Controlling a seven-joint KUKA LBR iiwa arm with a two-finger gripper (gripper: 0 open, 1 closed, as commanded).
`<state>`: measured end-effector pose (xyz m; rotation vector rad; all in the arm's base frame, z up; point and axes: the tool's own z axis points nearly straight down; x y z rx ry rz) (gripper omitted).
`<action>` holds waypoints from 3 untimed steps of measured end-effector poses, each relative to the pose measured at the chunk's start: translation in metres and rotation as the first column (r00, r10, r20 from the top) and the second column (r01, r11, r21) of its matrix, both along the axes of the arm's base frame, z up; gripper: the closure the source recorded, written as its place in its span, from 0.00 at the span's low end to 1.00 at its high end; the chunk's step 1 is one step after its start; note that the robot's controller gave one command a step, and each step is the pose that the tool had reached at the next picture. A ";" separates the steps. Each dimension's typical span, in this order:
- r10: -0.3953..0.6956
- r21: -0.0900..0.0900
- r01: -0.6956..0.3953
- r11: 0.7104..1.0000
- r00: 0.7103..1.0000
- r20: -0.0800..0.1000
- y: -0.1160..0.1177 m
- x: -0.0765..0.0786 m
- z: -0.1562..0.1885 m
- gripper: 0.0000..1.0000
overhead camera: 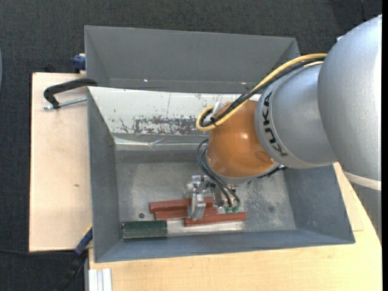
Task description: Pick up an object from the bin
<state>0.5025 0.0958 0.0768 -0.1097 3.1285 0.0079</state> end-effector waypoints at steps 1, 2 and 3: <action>0.000 -0.003 0.000 1.000 1.000 -0.007 -0.001 -0.002 0.007 1.00; 0.000 -0.003 0.000 1.000 1.000 -0.008 -0.001 -0.002 0.020 1.00; 0.000 -0.003 0.000 1.000 1.000 -0.005 -0.001 -0.001 0.030 1.00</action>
Offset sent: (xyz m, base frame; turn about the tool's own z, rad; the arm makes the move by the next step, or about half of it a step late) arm 0.0001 0.0000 0.0164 0.0000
